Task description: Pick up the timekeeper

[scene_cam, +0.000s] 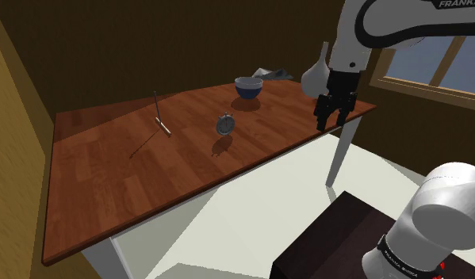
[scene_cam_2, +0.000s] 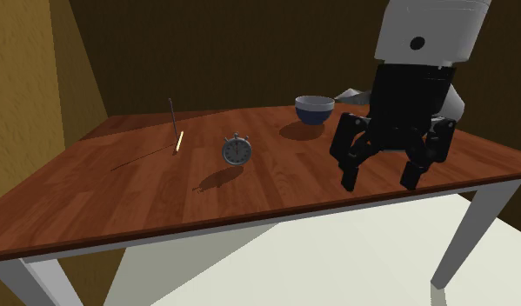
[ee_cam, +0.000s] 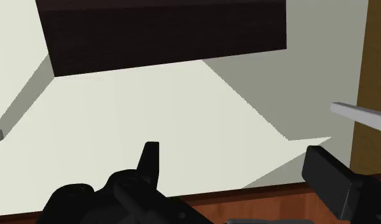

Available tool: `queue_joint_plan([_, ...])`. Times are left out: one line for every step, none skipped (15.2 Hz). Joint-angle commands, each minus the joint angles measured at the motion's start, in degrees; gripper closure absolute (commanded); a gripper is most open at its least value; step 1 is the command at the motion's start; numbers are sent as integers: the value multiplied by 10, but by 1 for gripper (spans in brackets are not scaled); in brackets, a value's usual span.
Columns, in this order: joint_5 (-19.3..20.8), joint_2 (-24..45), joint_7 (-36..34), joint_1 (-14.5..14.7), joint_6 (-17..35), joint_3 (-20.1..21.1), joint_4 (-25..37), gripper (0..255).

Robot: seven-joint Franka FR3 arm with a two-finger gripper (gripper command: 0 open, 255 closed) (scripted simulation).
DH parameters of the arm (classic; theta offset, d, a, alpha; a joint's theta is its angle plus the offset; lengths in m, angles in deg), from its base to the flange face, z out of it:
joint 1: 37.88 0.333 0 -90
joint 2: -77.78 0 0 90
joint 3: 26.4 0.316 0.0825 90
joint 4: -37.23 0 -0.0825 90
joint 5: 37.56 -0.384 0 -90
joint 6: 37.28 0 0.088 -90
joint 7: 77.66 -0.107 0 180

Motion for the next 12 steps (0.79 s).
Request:
queue_joint_plan([0,0,0,0,0,0,0,0])
queue_joint_plan([-3,17,-2,3,17,5,7,0])
queue_joint_plan([-6,34,-4,6,33,10,14,0])
queue_joint_plan([-8,52,-6,9,49,14,23,0])
queue_joint_plan([-11,69,-8,12,64,19,31,0])
queue_joint_plan([-12,87,-10,14,79,23,41,0])
queue_joint_plan([-14,105,-12,17,93,28,51,0])
queue_joint_plan([-15,122,-14,19,106,33,62,0])
queue_joint_plan([-16,140,-17,21,119,37,73,0])
queue_joint_plan([-16,158,-19,23,131,41,85,0])
queue_joint_plan([-16,176,-21,25,143,46,97,0])
queue_joint_plan([-16,193,-24,26,154,50,110,0])
